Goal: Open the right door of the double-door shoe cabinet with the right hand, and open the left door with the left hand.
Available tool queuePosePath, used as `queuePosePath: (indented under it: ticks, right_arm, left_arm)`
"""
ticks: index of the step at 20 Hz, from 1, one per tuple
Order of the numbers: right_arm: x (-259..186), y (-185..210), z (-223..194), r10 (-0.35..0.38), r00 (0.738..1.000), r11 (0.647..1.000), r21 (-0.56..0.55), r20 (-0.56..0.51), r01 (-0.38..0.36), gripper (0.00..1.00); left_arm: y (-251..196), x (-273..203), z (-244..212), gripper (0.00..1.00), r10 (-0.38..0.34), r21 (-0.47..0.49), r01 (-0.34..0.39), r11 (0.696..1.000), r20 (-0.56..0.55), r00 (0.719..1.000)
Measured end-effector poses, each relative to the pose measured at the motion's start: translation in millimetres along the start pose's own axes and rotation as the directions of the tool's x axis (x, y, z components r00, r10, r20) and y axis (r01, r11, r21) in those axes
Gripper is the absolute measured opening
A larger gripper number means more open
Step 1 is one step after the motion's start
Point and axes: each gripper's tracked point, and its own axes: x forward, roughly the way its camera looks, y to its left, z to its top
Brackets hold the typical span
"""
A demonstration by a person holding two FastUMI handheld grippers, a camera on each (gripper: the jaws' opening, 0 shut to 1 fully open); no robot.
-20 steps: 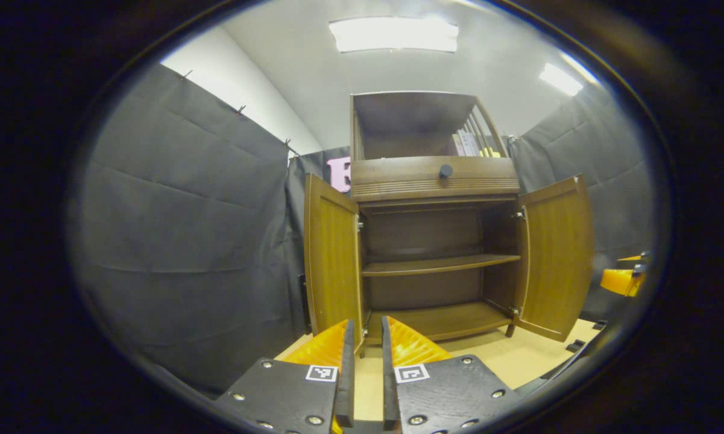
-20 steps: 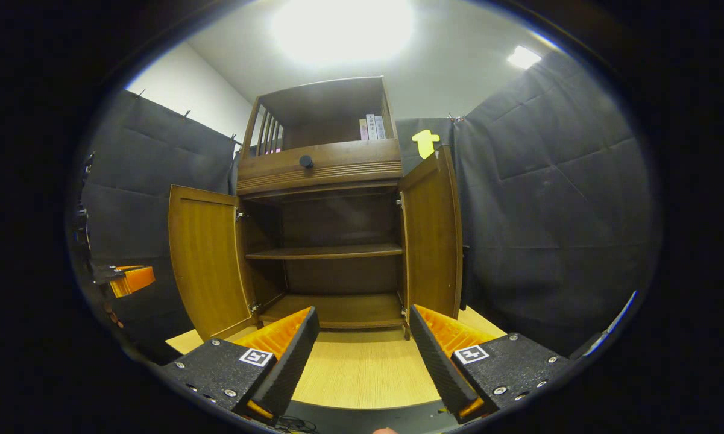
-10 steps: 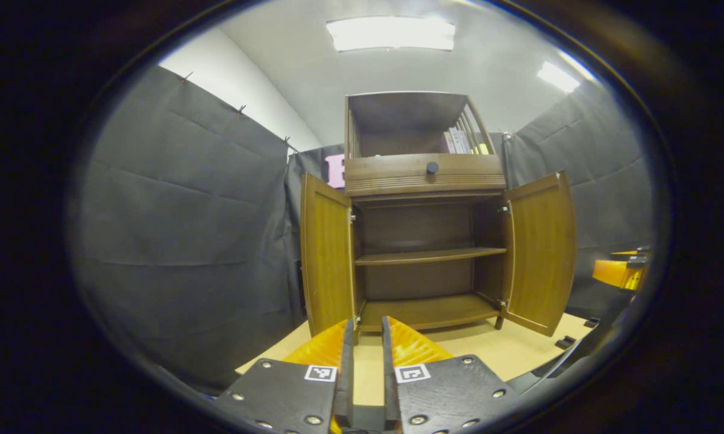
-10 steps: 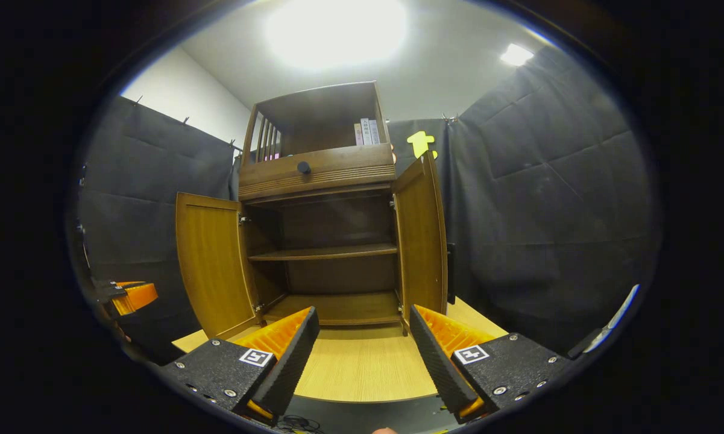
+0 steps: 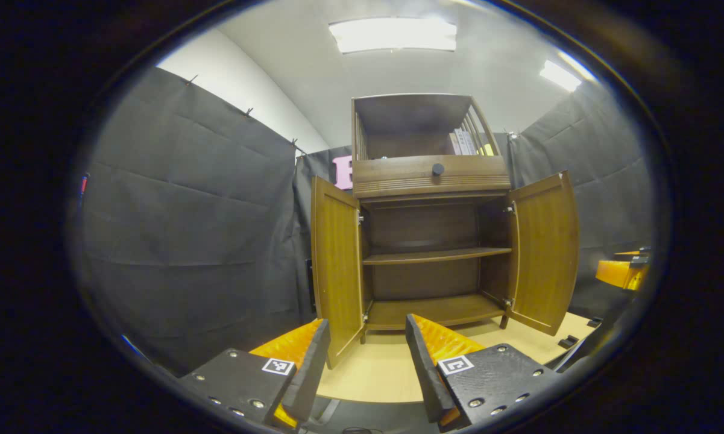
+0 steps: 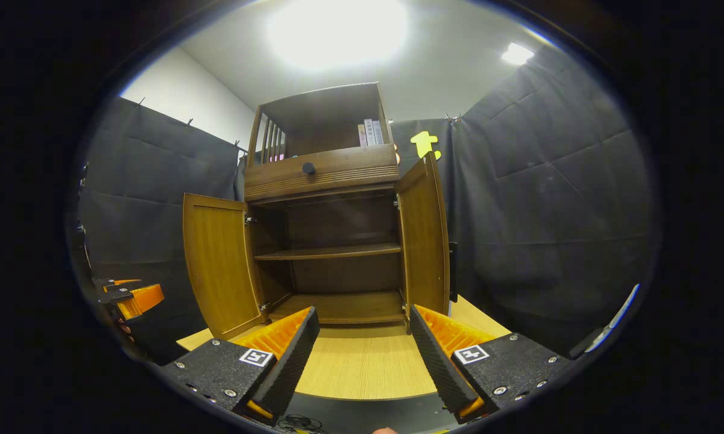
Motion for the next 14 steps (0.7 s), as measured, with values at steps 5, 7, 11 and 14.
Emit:
queuePosePath:
  ticks: [5,7,11,14]
  right_arm:
    - [0.0,0.2,0.6,-0.002,1.0,1.0,-0.001,0.005,0.002,0.93]
    - [1.1,0.4,1.2,-0.004,1.0,1.0,0.001,0.007,0.004,0.93]
    - [2.8,0.5,2.4,-0.011,1.0,1.0,0.0,0.013,0.011,0.91]
    - [5.4,0.2,3.2,-0.016,1.0,1.0,0.004,0.016,0.016,0.93]
  left_arm:
    - [-3.5,-12.0,1.1,1.0,0.0,0.007,0.0,1.0,0.008,1.0]
    - [-3.7,-12.2,2.1,1.0,0.002,0.01,-0.002,1.0,0.011,1.0]
    - [-2.3,-14.0,2.4,1.0,0.012,0.004,-0.012,1.0,0.017,1.0]
    - [-1.2,-15.7,1.3,1.0,0.02,0.009,-0.02,1.0,0.021,1.0]
